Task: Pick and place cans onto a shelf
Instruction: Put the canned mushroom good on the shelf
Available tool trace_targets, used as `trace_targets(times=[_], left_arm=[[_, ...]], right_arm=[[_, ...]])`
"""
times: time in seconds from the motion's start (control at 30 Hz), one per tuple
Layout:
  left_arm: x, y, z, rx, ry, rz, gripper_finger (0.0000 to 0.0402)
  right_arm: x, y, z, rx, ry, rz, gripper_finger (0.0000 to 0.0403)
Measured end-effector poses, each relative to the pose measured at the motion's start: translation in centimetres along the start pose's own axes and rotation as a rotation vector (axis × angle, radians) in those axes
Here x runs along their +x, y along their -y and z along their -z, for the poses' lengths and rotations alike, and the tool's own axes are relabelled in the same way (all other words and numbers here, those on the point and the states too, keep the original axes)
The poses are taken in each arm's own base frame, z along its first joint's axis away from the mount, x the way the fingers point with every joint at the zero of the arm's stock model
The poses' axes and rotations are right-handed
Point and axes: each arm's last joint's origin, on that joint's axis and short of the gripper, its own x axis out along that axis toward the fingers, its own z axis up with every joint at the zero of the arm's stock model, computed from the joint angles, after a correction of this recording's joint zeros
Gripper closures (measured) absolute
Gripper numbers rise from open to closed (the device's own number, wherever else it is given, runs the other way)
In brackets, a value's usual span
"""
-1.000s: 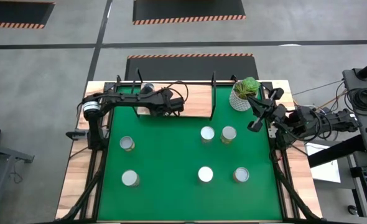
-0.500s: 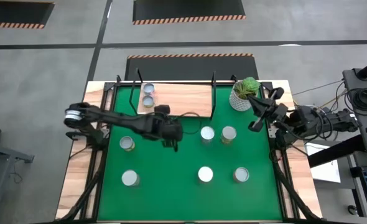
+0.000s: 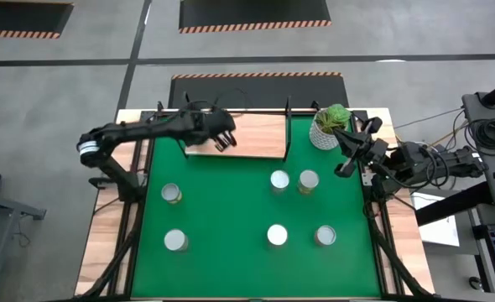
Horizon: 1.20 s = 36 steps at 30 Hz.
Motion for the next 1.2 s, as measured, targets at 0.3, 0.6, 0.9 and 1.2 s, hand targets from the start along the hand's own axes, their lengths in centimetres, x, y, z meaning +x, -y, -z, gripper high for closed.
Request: trace_targets(times=[0.3, 0.6, 0.9, 1.2], left_arm=[[5.2, -0.9, 2.3, -0.067, -0.159, -0.084, 0.0402], [8.0, 0.5, 5.1, -0.038, -0.231, -0.161, 0.0402], [8.9, 1.4, 5.7, -0.034, -0.262, -0.149, 0.0402], [8.3, 2.0, 6.1, -0.054, -0.299, -0.118, 0.0401]], right_arm=[[0.0, -0.1, 0.2, -0.03, -0.019, -0.01, 0.0392], [0.0, -0.1, 0.2, -0.031, -0.019, -0.01, 0.0392], [0.0, -0.1, 0.2, -0.031, -0.02, -0.009, 0.0392], [0.0, -0.2, 0.3, -0.043, -0.022, -0.009, 0.0392]])
